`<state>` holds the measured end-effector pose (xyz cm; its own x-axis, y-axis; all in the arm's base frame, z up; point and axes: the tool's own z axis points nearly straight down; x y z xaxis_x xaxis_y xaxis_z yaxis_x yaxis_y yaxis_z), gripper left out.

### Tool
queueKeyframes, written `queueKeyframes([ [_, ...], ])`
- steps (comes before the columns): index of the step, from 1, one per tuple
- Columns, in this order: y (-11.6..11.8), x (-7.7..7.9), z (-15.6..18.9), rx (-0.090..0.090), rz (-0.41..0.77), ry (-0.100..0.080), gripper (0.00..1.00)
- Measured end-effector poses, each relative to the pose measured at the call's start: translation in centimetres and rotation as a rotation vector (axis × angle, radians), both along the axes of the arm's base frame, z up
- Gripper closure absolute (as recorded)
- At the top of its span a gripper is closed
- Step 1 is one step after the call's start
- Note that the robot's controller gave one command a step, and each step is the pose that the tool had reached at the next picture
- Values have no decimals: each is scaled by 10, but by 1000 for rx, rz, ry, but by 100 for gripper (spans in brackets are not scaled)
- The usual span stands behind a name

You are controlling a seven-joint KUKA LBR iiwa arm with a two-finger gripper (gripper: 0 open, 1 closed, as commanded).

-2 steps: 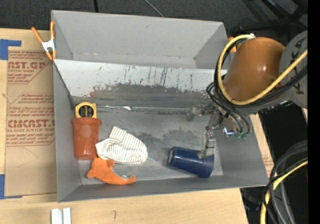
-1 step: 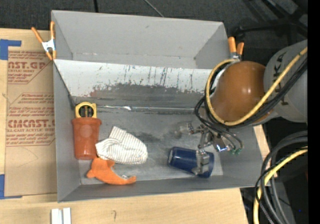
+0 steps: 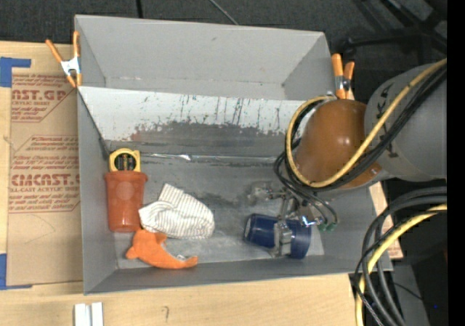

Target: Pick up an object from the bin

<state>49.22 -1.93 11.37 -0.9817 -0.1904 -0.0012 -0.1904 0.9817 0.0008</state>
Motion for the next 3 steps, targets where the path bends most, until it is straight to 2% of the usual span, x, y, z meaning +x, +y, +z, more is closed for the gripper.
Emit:
queueKeyframes([
  [1, 8, -2, -45, 0, -14, 2, 100],
  [2, 8, -2, -45, 0, -14, 2, 100],
  [3, 5, 2, 103, 0, 28, -1, 100],
])
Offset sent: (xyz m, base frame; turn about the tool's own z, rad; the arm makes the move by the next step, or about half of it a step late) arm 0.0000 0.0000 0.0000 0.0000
